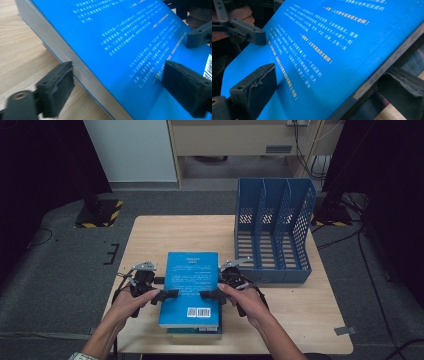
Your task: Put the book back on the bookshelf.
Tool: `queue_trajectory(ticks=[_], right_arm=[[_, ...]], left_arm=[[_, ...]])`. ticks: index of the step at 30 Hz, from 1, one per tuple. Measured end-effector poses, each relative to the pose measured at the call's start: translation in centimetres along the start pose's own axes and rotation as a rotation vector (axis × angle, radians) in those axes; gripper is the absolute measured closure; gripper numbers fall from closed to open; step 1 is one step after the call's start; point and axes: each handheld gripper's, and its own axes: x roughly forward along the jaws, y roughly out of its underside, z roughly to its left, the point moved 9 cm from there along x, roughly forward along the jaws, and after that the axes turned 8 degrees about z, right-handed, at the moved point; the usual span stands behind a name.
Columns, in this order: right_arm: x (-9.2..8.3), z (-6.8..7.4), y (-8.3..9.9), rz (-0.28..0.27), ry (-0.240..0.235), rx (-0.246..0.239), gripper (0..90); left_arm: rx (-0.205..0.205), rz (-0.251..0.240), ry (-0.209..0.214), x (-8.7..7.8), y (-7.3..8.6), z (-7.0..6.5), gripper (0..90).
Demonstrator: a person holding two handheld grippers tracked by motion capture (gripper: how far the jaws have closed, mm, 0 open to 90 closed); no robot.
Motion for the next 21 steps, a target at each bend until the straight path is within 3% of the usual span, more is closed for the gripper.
queue_trajectory(ticks=[4,10,16,21], right_arm=[[-0.2,0.1,-0.4,0.013,0.011,-0.007,4.8],[-0.7,0.4,-0.9,0.011,0.029,-0.04,8.9],[-1.2,0.8,-1.8,0.003,0.033,-0.052,13.1],[-1.6,1.8,-3.5,-0.003,0.032,-0.085,18.9]], left_arm=[[-0.031,-0.015,-0.001,-0.7,-0.2,0.5,28.0],[-0.016,-0.008,-0.033,-1.5,-0.4,0.6,43.0],[-0.028,-0.005,-0.049,-2.1,-0.7,1.0,51.9],[-0.04,-0.002,-0.059,-2.5,-1.0,1.3,58.3]])
